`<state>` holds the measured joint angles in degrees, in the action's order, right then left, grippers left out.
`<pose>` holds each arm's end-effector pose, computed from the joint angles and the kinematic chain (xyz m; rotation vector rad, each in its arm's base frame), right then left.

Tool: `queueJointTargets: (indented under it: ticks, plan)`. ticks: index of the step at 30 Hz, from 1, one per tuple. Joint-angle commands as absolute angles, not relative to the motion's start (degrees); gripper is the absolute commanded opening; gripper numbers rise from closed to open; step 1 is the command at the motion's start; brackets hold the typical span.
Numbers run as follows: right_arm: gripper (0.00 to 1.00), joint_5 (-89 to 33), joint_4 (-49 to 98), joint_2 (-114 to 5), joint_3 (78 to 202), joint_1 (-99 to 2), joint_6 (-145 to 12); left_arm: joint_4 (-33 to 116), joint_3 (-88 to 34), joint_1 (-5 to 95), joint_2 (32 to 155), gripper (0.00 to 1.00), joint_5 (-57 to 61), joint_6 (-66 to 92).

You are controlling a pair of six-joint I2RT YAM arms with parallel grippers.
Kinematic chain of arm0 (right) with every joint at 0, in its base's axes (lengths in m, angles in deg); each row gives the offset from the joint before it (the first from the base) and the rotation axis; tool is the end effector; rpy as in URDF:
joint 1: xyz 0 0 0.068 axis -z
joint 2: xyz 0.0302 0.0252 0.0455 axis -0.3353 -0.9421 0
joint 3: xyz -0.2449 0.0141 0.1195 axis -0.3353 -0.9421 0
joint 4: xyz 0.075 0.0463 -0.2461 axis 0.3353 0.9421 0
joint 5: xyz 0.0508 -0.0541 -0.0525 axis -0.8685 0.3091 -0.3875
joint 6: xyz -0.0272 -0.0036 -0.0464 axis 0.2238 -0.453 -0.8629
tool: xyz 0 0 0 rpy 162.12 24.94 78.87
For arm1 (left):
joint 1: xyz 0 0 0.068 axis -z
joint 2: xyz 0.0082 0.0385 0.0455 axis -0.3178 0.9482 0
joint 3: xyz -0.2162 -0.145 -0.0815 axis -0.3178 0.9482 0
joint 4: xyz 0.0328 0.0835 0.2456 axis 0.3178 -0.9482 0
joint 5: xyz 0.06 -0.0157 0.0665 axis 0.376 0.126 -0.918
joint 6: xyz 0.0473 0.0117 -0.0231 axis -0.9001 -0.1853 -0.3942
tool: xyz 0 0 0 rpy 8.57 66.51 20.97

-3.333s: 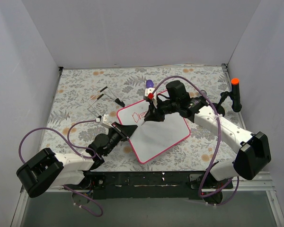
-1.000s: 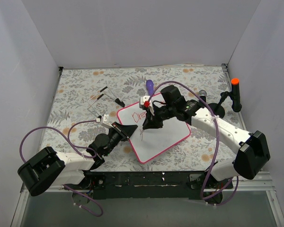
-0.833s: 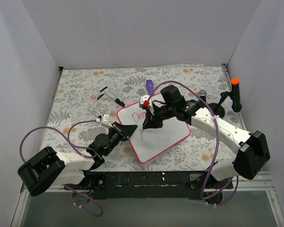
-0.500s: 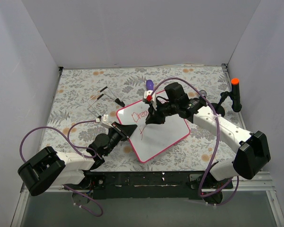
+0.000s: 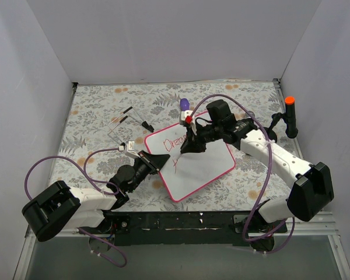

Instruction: Write a sentence on the whiteboard

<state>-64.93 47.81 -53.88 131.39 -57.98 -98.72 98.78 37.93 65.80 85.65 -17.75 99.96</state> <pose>0.2267 0.2112 0.3142 -1.4899 1.5846 0.9825 0.1417 -0.1432 0.1711 -1.0056 1.6462 -1.7362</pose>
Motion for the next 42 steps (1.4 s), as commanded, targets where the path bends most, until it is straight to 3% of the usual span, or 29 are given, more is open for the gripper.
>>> queueJointTargets:
  ticks: [1, 23, 42]
  plan:
    - [0.01, -67.7, 46.6, -51.4, 133.0, -55.4, -98.3, 109.9, 36.2, 66.0, 82.9, 0.00, -18.1, 102.0]
    - [0.01, -74.2, 44.6, -46.9, 127.2, -52.5, -98.3, 109.5, 35.6, 66.0, 82.6, 0.00, -18.0, 102.2]
    - [0.01, -64.7, 41.2, -50.0, 130.1, -52.3, -93.3, 110.0, 35.4, 66.0, 83.6, 0.00, -18.0, 102.8]
